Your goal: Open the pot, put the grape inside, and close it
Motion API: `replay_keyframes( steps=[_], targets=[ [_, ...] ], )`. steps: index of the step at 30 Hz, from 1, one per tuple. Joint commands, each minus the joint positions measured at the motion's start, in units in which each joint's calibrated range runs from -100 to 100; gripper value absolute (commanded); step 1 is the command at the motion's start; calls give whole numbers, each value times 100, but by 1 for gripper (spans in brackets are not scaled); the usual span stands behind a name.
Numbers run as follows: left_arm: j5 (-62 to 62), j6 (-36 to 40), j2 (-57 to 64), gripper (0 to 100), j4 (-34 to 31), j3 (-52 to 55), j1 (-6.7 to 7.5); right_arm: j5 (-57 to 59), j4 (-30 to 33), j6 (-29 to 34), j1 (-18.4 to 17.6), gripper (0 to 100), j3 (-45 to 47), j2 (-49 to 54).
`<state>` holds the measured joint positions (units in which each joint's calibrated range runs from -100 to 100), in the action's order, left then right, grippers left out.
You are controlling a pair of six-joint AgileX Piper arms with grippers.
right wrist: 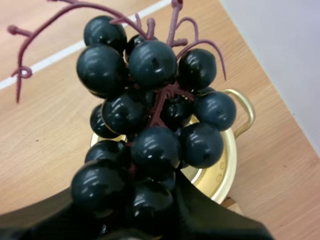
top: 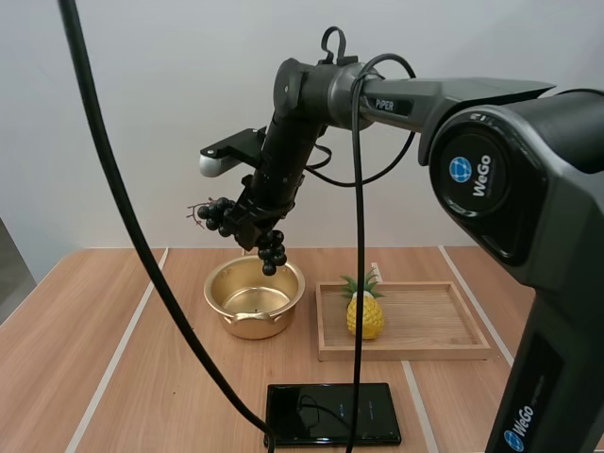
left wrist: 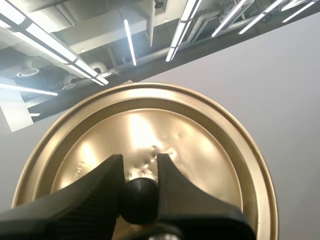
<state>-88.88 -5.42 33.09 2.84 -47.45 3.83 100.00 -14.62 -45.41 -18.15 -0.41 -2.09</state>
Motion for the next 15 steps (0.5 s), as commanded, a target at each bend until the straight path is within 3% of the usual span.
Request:
replay_keyframes(
  steps=[1, 15],
  targets=[
    [94, 6, -9, 0, -50, -23, -6, 0, -8, 53, -2, 0, 25, -187],
    [77, 6, -9, 0, -50, -23, -6, -182, 329, 146, -2, 0, 96, -1016]
  ],
)
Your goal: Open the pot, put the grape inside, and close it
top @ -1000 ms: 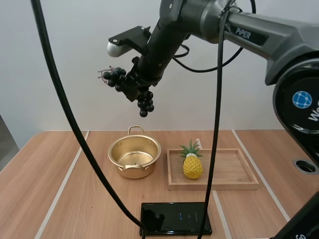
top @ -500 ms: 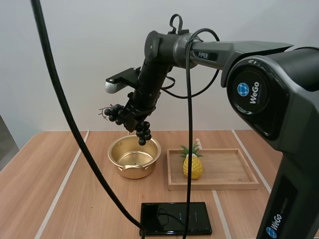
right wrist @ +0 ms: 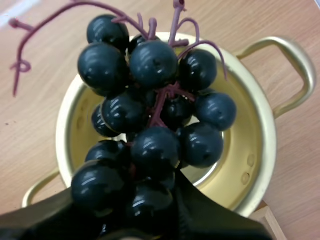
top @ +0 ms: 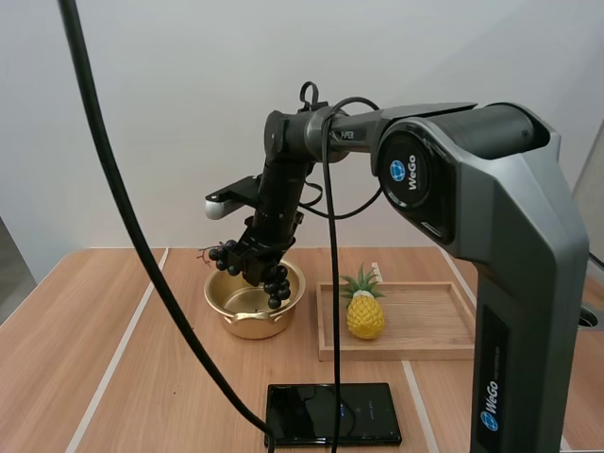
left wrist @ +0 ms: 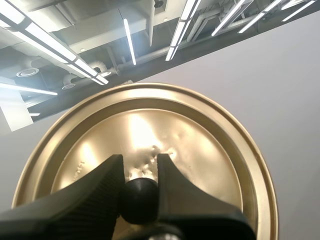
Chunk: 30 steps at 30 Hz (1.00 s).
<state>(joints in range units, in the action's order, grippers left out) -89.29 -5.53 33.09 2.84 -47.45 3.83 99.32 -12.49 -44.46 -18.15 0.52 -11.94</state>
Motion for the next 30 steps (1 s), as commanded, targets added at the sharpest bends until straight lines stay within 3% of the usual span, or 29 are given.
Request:
replay_keyframes(
  steps=[1, 20, 23, 30],
  targets=[
    [102, 16, -9, 0, -50, -23, -6, -154, 167, 80, -2, 0, 4, -47],
    [-196, 16, -9, 0, -50, -23, -6, -589, 449, 431, -2, 0, 4, -1136],
    [-196, 16, -9, 0, -50, -23, -6, -686, 870, 643, -2, 0, 4, -1228],
    [-343, 16, -9, 0, -50, -23, -6, -1090, 2515, 1743, -2, 0, 4, -1214]
  ],
)
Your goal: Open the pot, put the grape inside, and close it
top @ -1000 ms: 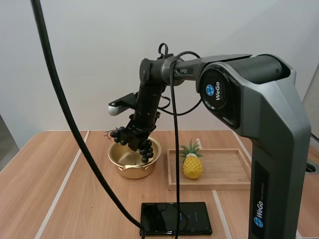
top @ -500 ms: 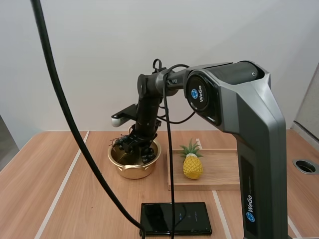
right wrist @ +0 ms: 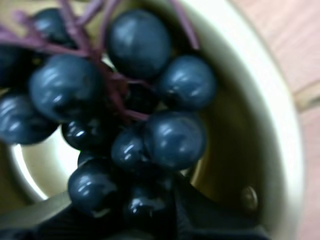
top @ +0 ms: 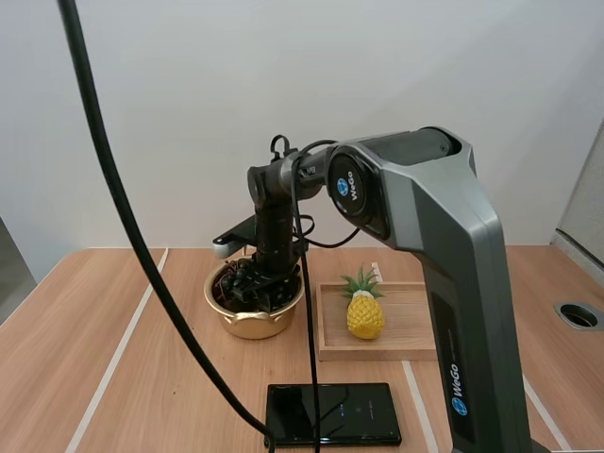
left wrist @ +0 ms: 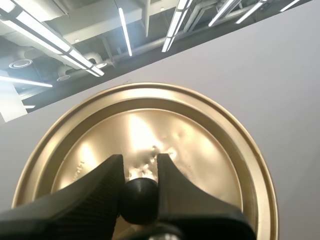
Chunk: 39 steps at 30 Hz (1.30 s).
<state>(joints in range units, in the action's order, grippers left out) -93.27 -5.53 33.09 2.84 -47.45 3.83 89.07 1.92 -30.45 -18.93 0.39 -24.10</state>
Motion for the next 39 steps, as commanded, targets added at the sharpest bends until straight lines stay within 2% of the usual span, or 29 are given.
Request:
replay_keyframes(
  steps=[1, 6, 12, 14, 33, 39],
  targets=[
    [55, 16, -9, 0, -50, -23, -6, 5, 1086, 363, 76, 0, 16, 2],
    [55, 16, -9, 0, -50, -23, -6, 100, 747, 277, 76, 0, 16, 194],
    [55, 16, -36, 0, -50, -23, -6, 994, -513, -634, 76, 0, 16, 459],
    [55, 16, -49, 0, -50, -23, -6, 1093, -711, -773, 76, 0, 16, 459],
    [55, 16, -63, 0, -50, -23, -6, 1093, -503, -755, 76, 0, 16, 420],
    [55, 16, -63, 0, -50, -23, -6, 1093, -512, -557, 76, 0, 16, 155]
  ],
)
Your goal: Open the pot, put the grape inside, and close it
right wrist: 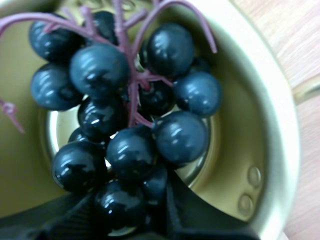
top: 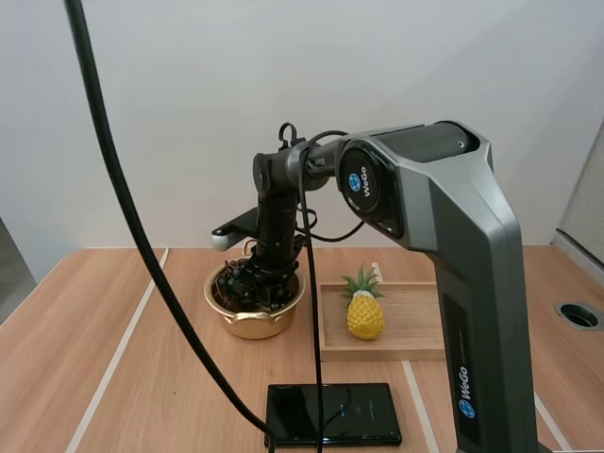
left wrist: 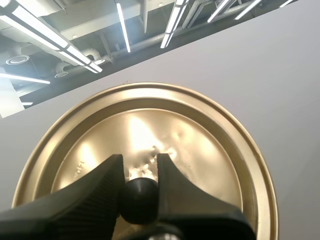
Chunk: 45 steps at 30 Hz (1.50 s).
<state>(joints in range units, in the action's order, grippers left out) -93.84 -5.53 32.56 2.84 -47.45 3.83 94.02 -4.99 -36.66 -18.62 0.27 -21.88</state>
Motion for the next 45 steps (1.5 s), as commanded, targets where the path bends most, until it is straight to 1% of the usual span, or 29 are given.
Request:
replay_keyframes(
  steps=[1, 12, 17, 20, 21, 22, 23, 25, 26, 27, 31, 40, 45],
  targets=[
    [112, 16, -11, 0, -50, -23, -6, 598, 180, 88, 45, 0, 28, -89],
    [36, 16, -10, 0, -50, -23, -6, 598, 238, 153, 45, 0, 28, -77],
    [36, 16, -10, 0, -50, -23, -6, 598, 238, 483, 45, 0, 28, -77],
    [36, 16, -10, 0, -50, -23, -6, 598, 344, 699, 45, 1, 28, -77],
    [36, 16, -10, 0, -50, -23, -6, 598, 389, 749, 45, 12, 28, -77],
    [36, 16, -10, 0, -50, -23, -6, 598, 413, 764, 45, 25, 28, -77],
    [36, 16, -10, 0, -50, -23, -6, 598, 429, 764, 45, 41, 28, -77],
    [-43, 16, -10, 0, -50, -23, -6, 598, 429, 764, 45, 79, -4, -77],
    [-88, 16, -10, 0, -50, -23, -6, 598, 429, 764, 45, 95, -18, -77],
    [-115, 16, -10, 0, -50, -23, -6, 598, 429, 764, 45, 100, -44, -35],
    [-126, 16, -10, 0, -50, -23, -6, 598, 406, 754, 45, 100, -279, 93],
    [-256, 16, -10, 0, -50, -23, -6, 598, 76, 754, 45, 100, -831, 620],
    [-256, 16, -10, 0, -50, -23, -6, 598, 99, 754, 45, 100, -1113, 949]
  ],
)
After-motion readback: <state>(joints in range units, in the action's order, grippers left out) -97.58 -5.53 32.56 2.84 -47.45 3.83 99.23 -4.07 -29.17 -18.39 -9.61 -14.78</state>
